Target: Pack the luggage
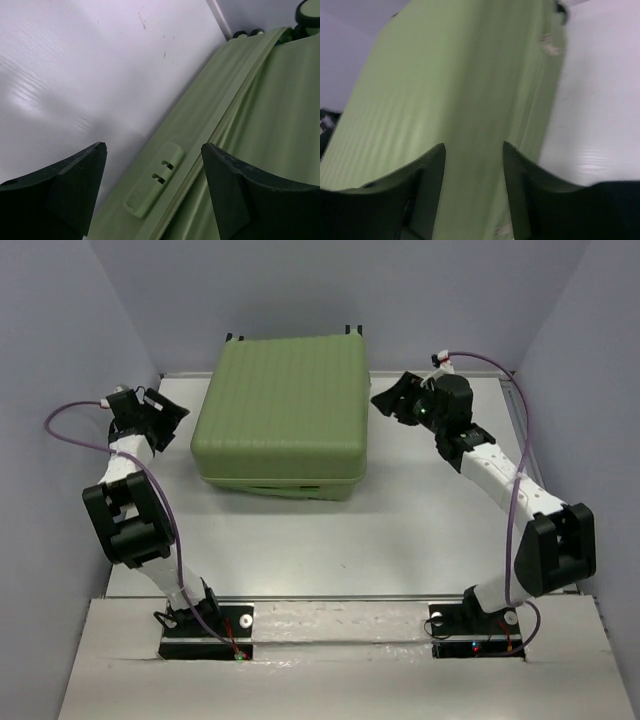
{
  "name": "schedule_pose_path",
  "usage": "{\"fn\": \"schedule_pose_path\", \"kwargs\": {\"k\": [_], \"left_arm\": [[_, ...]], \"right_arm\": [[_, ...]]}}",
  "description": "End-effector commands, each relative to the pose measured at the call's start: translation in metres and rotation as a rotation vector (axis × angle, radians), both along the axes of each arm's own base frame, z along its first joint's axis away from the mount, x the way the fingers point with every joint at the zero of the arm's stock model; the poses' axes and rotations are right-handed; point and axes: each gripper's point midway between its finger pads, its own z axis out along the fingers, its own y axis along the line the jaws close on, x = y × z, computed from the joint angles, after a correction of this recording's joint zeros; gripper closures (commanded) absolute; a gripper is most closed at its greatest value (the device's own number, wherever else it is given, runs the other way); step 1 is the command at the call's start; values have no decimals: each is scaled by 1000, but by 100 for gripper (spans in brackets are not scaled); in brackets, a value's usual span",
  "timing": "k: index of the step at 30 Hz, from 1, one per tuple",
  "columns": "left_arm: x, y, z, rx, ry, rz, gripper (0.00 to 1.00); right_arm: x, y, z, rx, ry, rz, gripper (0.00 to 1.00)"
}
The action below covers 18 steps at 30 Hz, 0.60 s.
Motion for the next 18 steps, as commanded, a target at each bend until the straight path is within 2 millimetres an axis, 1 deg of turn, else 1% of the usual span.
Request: {"fn": "schedule_pose_path", "kwargs": {"k": [1, 3, 4, 5, 6, 7, 8, 9, 10, 11, 12, 13, 14, 15, 16, 17, 18], "left_arm": [[18, -20, -1, -4, -26, -62, 13], [19, -33, -14, 25, 2, -92, 13], [19, -47, -20, 32, 15, -111, 13], [18, -55, -24, 27, 20, -125, 13], [14, -61, -35, 14, 38, -131, 13], [11, -68, -40, 6, 44, -138, 13], [8, -81, -41, 5, 40, -159, 13], [-2, -89, -53, -10, 66, -165, 13], [-8, -95, -59, -15, 74, -166, 13], [-13, -104, -52, -19, 50, -171, 13], [-28, -123, -67, -35, 72, -202, 13], [-37, -133, -71, -66, 79, -206, 13], [-44, -140, -72, -79, 66, -205, 13], [-65, -155, -76, -91, 55, -221, 14], [-75, -160, -80, -115, 60, -208, 14], [-94, -171, -80, -117, 41, -214, 14], [-93, -171, -66, -114, 0, -216, 14]], "right_arm": [[50, -41, -14, 127, 69, -188, 77], [62, -41, -26, 101, 85, -200, 89], [70, -38, -51, 83, 133, -196, 92], [72, -37, -61, 75, 152, -189, 93], [77, -30, -83, 69, 196, -162, 93], [79, -24, -93, 63, 213, -126, 93], [81, -16, -102, 61, 230, -82, 92], [78, -7, -111, 51, 247, -12, 93], [81, 7, -122, 32, 256, 35, 93], [81, 15, -126, 16, 256, 72, 93], [74, 28, -135, -33, 268, 128, 93], [78, 30, -133, -51, 255, 143, 93], [73, 37, -141, -66, 263, 172, 93], [70, 39, -142, -75, 257, 197, 93], [66, 39, -144, -77, 258, 208, 93], [59, 37, -148, -96, 257, 226, 93], [54, 36, -151, -105, 260, 229, 93]]}}
